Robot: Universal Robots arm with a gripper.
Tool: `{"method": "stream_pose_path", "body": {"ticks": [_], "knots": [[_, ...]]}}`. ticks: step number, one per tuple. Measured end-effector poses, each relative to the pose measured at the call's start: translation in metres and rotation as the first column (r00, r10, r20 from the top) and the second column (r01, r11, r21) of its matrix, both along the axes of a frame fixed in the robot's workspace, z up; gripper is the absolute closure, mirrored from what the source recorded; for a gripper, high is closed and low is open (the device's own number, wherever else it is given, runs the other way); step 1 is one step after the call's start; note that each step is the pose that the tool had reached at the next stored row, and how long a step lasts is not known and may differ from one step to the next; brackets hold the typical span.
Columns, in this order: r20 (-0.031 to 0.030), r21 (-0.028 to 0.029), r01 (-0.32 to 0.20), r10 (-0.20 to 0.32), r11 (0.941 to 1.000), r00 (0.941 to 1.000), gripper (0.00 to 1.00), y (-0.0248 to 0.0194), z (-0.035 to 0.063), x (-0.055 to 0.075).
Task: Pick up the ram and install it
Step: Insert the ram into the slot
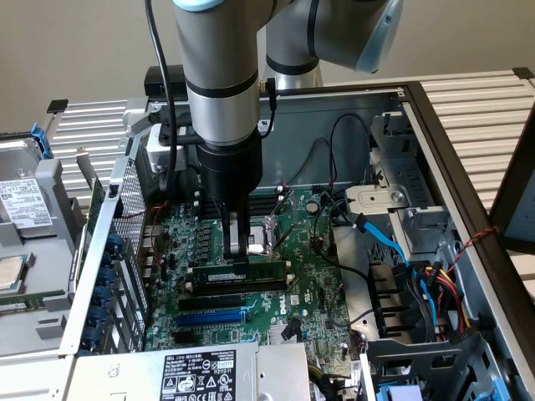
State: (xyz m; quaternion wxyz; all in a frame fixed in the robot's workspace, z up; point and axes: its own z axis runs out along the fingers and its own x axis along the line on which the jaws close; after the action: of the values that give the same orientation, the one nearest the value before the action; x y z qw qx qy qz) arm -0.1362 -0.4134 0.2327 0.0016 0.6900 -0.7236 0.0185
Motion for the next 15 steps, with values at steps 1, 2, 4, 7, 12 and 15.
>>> {"method": "stream_pose_path", "body": {"ticks": [1, 2, 4, 7, 12, 15], "knots": [[0.0, 0.0, 0.0, 0.0, 1.0, 1.0, 0.88, 0.0, 0.0, 0.0], [0.0, 0.0001, 0.001, -0.001, 1.0, 1.0, 0.88, 0.0, 0.0, 0.0], [0.0, 0.0, 0.004, -0.004, 1.0, 1.0, 0.88, 0.0, 0.0, 0.0], [0.0, 0.0, 0.009, -0.009, 1.0, 1.0, 0.88, 0.0, 0.0, 0.0], [0.0004, -0.0002, 0.01, -0.01, 1.0, 1.0, 0.88, 0.0008, 0.0007, -0.0005], [0.0021, -0.0007, 0.01, -0.01, 1.0, 1.0, 0.88, 0.0011, 0.0013, -0.0004]]}}
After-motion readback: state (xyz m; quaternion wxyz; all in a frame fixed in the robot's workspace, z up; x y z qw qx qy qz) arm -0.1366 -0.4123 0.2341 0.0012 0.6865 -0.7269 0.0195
